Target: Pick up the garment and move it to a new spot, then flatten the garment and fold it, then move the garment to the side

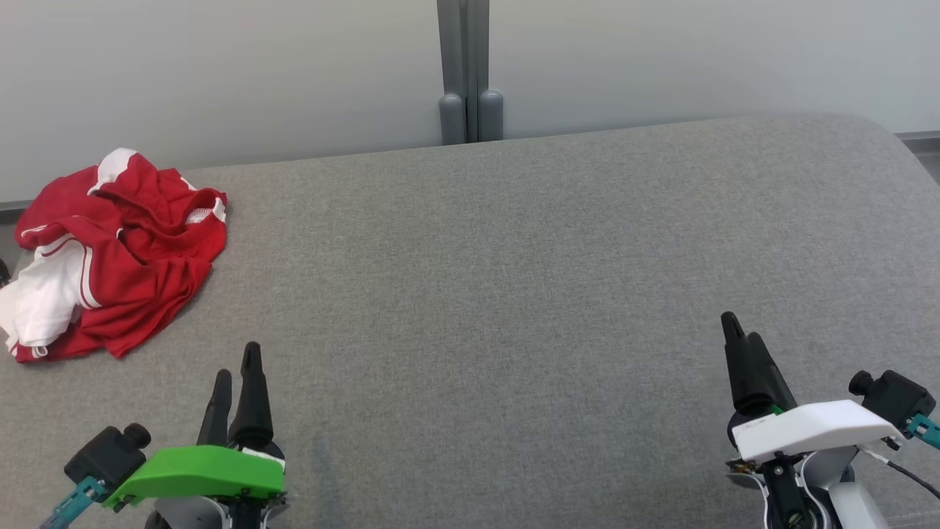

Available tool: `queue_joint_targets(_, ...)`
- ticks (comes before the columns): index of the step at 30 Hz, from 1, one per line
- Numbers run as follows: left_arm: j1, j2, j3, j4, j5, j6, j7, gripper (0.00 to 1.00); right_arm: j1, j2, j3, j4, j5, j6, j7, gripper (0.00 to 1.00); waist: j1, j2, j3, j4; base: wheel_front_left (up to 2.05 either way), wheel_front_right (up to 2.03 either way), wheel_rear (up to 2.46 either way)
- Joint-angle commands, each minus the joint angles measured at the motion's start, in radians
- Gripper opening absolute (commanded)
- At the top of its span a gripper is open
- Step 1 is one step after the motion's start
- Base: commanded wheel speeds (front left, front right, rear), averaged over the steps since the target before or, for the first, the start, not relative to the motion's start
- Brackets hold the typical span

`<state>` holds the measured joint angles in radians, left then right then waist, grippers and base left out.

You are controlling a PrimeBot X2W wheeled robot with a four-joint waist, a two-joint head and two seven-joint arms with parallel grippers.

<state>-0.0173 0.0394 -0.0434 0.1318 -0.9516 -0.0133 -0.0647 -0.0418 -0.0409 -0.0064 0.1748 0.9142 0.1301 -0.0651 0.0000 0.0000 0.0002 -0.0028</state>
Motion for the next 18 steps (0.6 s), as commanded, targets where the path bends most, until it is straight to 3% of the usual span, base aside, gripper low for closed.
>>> queue_joint_targets(1,0.003,0.007,-0.008,-0.019,0.046,0.004,-0.012,1.0,0.001,-0.005,0.009,-0.018,-0.045,0.0,-0.012,1.0,0.0,0.0,0.0,0.0,0.0,0.0,0.0)
queue_joint_targets(18,0.034,0.009,-0.043,-0.029,0.307,0.027,-0.063,1.0,0.006,-0.007,0.049,-0.019,-0.308,0.0,-0.063,1.0,0.0,0.0,-0.003,-0.001,0.0,0.0,0.0)
